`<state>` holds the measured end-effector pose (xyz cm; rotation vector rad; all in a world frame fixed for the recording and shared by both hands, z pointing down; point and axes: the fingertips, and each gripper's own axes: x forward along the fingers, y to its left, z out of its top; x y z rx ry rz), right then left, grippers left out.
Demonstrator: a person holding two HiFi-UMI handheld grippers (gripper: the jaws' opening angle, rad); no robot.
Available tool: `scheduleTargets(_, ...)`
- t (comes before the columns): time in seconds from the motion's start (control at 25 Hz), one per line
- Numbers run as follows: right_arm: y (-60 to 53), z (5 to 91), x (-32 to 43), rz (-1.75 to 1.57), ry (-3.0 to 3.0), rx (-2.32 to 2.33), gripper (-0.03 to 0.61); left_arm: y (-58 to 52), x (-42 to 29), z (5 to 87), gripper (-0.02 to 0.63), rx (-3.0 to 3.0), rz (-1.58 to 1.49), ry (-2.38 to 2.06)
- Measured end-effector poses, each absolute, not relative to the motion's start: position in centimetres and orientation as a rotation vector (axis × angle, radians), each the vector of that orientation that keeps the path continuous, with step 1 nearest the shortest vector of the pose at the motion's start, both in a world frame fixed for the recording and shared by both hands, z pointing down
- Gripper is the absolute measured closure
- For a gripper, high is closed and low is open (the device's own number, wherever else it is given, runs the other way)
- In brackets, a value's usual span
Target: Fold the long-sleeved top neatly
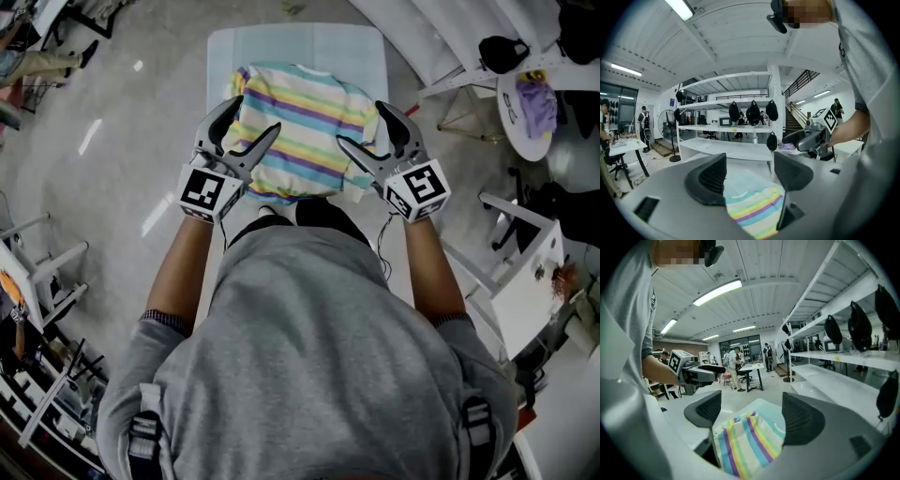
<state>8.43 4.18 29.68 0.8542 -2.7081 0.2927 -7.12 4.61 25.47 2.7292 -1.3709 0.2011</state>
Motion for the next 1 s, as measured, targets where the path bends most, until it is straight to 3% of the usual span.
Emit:
scheduleTargets(0.24,-0.9,33.5,10.4,0.339,-2.681,0.806,0.171,-1.0,-5.3,29.1,0.287,2.718,0.293,-1.358)
scheduleTargets(0.52,-5.5,39.0,10.9,0.361,-2.6,0.778,0.246,-7.5,-5.0,34.2,0.288,2.76,0.417,-1.237)
scheduleTargets(1.0,-12.2,50.7,9.5,0.356,-2.409,0.756,0.34,-15.1,-6.0,49.0,0.295,2.794,0.788,-0.92)
